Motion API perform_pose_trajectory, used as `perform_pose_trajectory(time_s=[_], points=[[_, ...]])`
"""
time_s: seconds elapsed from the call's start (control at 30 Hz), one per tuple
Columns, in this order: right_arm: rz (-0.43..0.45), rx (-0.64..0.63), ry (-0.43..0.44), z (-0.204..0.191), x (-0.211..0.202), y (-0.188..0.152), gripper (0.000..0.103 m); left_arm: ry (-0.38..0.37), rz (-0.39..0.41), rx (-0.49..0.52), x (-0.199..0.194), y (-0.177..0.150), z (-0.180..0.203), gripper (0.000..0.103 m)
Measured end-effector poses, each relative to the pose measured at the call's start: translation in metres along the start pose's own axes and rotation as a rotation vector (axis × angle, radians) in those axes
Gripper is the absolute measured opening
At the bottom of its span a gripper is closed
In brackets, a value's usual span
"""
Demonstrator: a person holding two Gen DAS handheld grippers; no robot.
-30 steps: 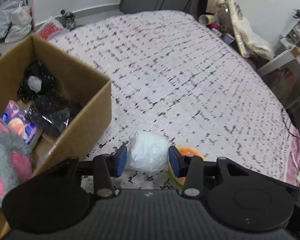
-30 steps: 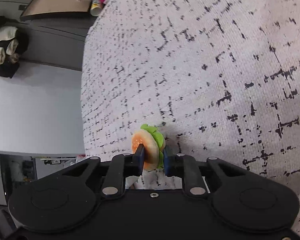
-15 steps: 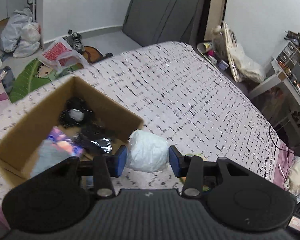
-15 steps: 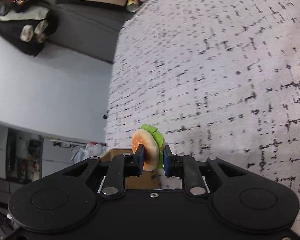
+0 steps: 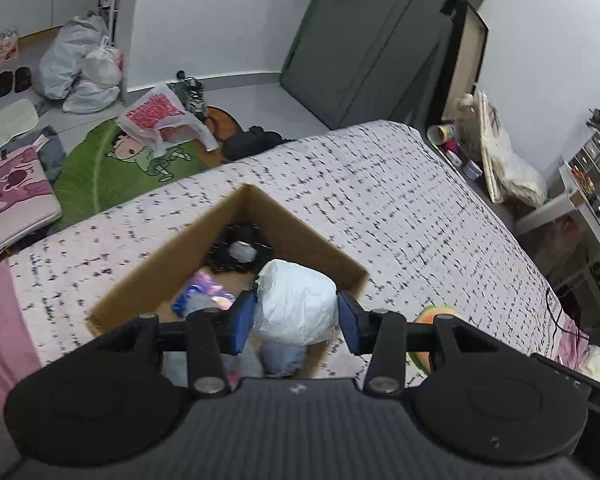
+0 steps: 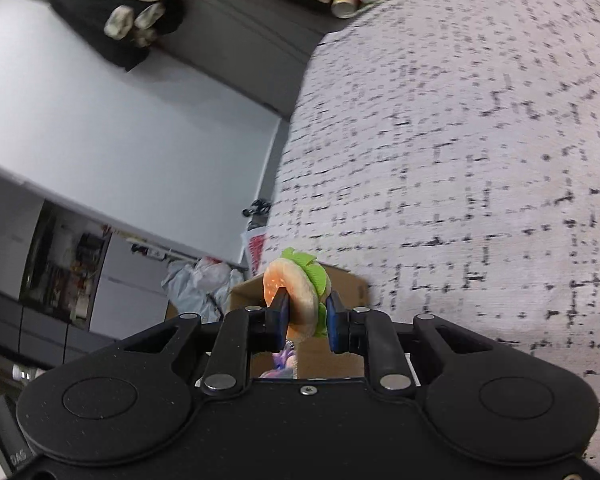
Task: Organize soft objects
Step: 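Carry the white bag with the left gripper to the box while the right carries the hamburger, then open the left gripper in the box while the right gripper releases the hamburger plush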
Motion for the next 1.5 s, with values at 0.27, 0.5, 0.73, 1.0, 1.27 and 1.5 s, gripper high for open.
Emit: perform_pose_trajectory(time_s=[0.27,0.5,0.73,1.0,1.27,1.5], points=[[-0.011,-0.069,0.027,-0.021,0.007,-0.010,0.019,0.027,0.010,-0.048,-0.006,0.012,-0.039,0.045],[-0.019,-0.118,0.038,-0.034,0.011,-0.021,0.019,0.046,-0.017,-0.081,0.000,0.014,-0.065,0.045],[-0.034,-0.162,0.050,-0.045,0.020,-0.031,0.019,0.052,-0.079,-0.097,0.013,0.012,-0.080,0.051],[-0.052,-0.209,0.078,-0.058,0.031,-0.042,0.027,0.065,-0.093,-0.087,0.016,0.014,-0.086,0.056],[-0.067,-0.230,0.072,-0.063,0.031,-0.047,0.046,0.071,-0.078,-0.042,0.010,0.018,-0.079,0.057],[-0.043,-0.231,0.049,-0.060,0.012,-0.039,0.046,0.069,-0.067,0.022,0.000,0.015,-0.061,0.076]])
Point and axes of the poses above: each gripper's, at about its wrist camera, not at the fingertips, and x roughly the way its jaws point, z to its right, y to its top, the point moved 4 cm from there along x, roughly the way its jaws point, and after that the axes turned 9 degrees about z, right-handed, at the moved point
